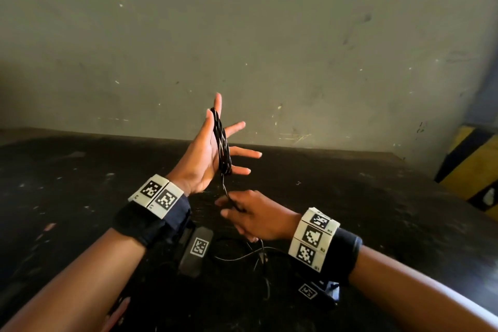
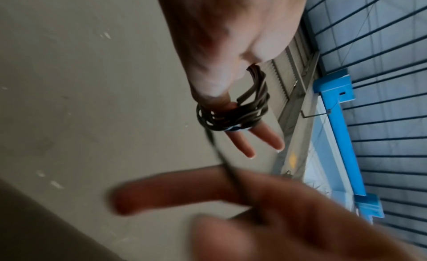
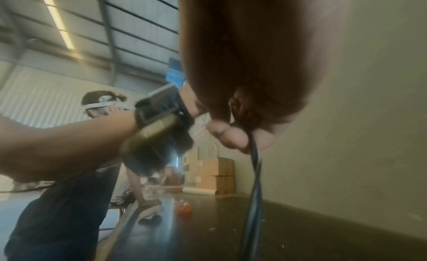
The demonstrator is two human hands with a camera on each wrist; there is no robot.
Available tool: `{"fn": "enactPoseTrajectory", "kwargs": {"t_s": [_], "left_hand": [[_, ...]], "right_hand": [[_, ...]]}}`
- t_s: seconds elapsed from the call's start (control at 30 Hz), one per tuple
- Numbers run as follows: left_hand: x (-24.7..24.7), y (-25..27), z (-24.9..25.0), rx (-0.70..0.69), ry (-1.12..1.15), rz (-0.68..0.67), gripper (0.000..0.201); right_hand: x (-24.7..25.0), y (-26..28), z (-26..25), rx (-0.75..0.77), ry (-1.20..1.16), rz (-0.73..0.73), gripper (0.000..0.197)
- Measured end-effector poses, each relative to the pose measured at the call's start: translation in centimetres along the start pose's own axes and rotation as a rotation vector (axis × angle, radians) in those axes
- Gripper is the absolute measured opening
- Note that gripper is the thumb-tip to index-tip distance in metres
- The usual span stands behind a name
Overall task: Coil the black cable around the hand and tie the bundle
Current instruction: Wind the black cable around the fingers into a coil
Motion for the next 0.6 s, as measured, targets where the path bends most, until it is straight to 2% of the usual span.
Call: {"fn": "enactPoseTrajectory", "kwargs": {"t_s": [0.2,0.3,0.47,0.6], "left_hand": [[1.9,0.2,-2.1,0.082,-0.348,0.081,0.052],[2.2,0.9,-3.6,0.127,-0.481,0.047,0.055],[1.6,2.4,-5.0,0.205,-0.514,-0.036,0.052],[0.9,3.0,-5.7,0.349,-0.543,-0.11,0.087]], "right_hand": [[2.7,0.4,-3.3,0.106,0.326,0.015,0.02],[5.3,0.7,-4.9,0.1,0.439,-0.006,0.019],[10.5,1.1,-6.9,0.075,0.533,0.047,0.015],[12.3,0.7,-8.0,0.126,0.54,0.055,0.017]]}}
Point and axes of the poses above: each hand's wrist, its own y-axis away from the middle knuckle, its own x-axis out of the back of the hand, z = x × y, the point moved 3 cm from there along -y, towards the middle knuckle, and after that the axes turned 5 degrees about x, right-handed, at the moved point
